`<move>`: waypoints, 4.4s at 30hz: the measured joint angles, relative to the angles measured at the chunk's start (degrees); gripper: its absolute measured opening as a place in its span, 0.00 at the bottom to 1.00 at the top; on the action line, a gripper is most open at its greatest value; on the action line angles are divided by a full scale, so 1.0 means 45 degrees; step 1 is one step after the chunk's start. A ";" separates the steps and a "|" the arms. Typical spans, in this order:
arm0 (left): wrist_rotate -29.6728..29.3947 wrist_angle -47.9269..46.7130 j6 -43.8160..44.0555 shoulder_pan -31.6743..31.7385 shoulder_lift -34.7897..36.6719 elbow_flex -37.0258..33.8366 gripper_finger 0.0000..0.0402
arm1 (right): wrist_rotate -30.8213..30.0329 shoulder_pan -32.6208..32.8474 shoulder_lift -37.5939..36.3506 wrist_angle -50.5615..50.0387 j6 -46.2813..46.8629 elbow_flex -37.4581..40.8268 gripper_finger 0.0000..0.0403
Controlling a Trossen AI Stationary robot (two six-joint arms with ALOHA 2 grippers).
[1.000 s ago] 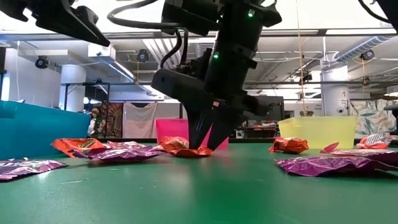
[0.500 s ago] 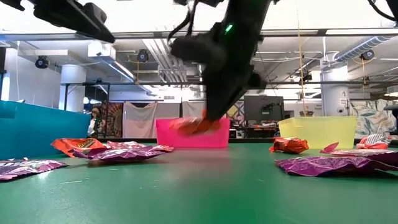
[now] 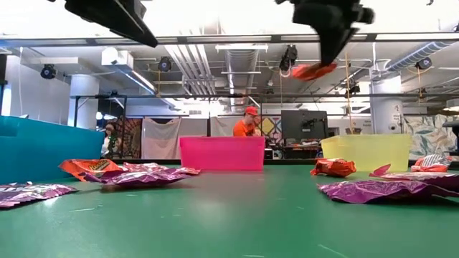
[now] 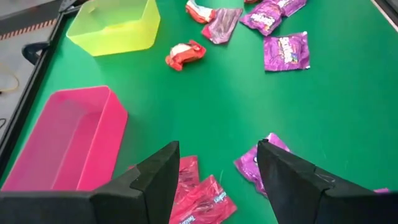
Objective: Sort candy by brand, put in halloween buckets
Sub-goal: Put the orange chocolate into the yellow bin, then put the violet candy into the red bin
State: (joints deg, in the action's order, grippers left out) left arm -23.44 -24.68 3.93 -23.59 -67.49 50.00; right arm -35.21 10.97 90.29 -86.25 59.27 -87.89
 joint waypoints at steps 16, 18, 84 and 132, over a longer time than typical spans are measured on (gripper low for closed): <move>0.0327 0.1104 0.2600 -0.1021 -0.0642 -0.0092 0.49 | 0.0352 -0.2560 -0.4744 0.1653 0.1887 0.6335 0.07; 0.0325 0.1397 0.2692 -0.1084 -0.0914 -0.0060 0.49 | 0.0503 -0.2719 -0.5089 0.2418 0.1472 0.6825 0.11; -0.1035 0.1470 0.3680 -0.2249 -0.2423 0.0554 0.49 | 0.7027 0.3676 0.4312 1.0766 -0.6058 0.3074 0.29; -0.1715 0.1479 0.3675 -0.2249 -0.2413 0.0549 0.49 | 0.5970 0.3155 0.4630 1.2576 -0.6132 0.3088 0.63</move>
State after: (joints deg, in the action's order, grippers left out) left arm -31.16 -18.02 20.47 -33.71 -78.35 52.47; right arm -8.34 25.17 111.13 -29.66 31.68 -74.00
